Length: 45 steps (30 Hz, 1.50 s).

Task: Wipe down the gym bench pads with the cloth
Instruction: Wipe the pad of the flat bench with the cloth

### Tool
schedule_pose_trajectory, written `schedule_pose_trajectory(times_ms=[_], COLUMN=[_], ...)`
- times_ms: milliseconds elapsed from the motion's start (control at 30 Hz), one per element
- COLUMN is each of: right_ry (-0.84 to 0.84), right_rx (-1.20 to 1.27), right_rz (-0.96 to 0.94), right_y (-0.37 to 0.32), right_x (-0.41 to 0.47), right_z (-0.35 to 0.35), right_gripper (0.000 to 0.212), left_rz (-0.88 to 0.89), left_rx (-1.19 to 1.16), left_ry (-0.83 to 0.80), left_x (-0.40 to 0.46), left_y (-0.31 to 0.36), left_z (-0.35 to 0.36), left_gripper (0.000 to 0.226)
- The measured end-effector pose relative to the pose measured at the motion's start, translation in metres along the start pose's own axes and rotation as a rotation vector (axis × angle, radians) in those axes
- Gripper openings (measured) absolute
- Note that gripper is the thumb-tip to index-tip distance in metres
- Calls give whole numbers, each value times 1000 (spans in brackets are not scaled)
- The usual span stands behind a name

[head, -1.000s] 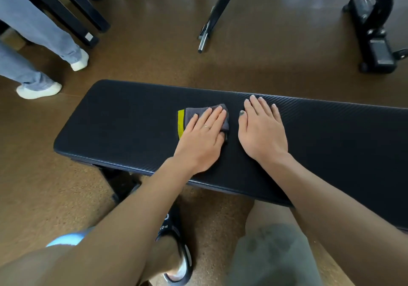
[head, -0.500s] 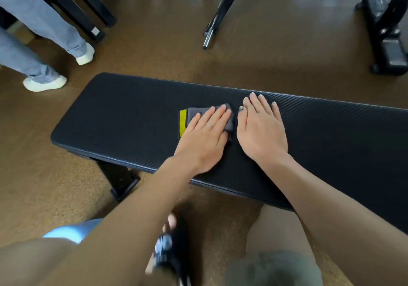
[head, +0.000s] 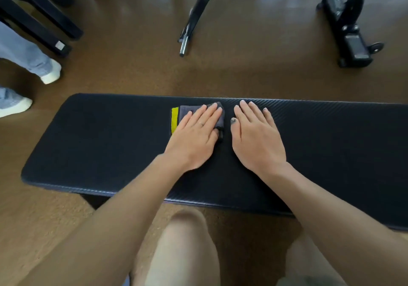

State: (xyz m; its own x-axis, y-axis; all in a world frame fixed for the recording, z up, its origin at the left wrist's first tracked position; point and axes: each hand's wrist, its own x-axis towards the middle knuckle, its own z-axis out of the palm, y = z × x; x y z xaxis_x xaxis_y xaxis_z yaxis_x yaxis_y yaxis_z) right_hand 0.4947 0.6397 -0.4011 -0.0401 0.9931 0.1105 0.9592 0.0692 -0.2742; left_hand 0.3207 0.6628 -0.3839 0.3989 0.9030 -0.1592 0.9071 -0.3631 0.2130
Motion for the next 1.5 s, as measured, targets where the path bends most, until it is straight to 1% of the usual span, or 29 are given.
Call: schedule_pose_trajectory(times_ms=[167, 267, 300, 367, 433, 500, 600, 667, 767, 867, 933, 1000, 1133, 1200, 1267, 1367, 1433, 1500], right_ry=[-23, -6, -2, -9, -13, 10, 7, -16, -35, -1, -6, -17, 4, 39, 56, 85, 133, 221], right_rx=[-2, 22, 28, 44, 94, 157, 139, 94, 41, 2, -3, -7, 33, 57, 74, 92, 71, 24], right_rz=[0, 16, 16, 11, 35, 83, 138, 166, 191, 183, 182, 179, 171, 175, 170, 173, 202, 283], right_y=[1, 0, 0, 0, 0, -2, 2, 17, 36, 38, 37, 39, 40, 39, 39, 39, 39, 41], right_x=[3, 4, 3, 0, -5, -10, -25, -44, -65, -64, -61, -63, -65, -66, -65, -60, -61, -66], right_z=[2, 3, 3, 0, -4, -14, -31, -36, -32, -25, -25, -25, -27, -26, -26, -27, -26, -27], right_gripper=[72, 70, 68, 62, 56, 55, 53, 55, 56, 56, 56, 56, 59, 64, 68, 70, 66, 61], left_rz=[25, 14, 7, 2, 33, 91, 156, 179, 202, 148, 118, 105, 205, 234, 248, 268, 220, 190], left_rx=[6, -1, -8, -15, 9, 39, 36, 20, 35, 18, -2, -9, -11, 6, 24, 20, 25, 20], left_ry=[52, 70, 59, 22, -17, -34, -76, -69, -19, -39, -40, -46, -60, -79, -66, -57, -70, -76], left_x=[68, 79, 77, 58, 21, -33, -97, -98, -61, -12, 3, -8, -96, -116, -104, -55, -23, -11], left_y=[-15, -13, -9, 0, 10, 26, 46, 45, 38, 43, 53, 59, 78, 79, 74, 70, 75, 85], left_z=[-5, -6, -6, -6, -1, 7, 18, 23, 19, 14, 10, 11, 26, 32, 29, 23, 19, 19], left_gripper=[52, 45, 46, 54, 60, 62, 69, 68, 62, 58, 59, 61, 61, 60, 57, 57, 59, 60])
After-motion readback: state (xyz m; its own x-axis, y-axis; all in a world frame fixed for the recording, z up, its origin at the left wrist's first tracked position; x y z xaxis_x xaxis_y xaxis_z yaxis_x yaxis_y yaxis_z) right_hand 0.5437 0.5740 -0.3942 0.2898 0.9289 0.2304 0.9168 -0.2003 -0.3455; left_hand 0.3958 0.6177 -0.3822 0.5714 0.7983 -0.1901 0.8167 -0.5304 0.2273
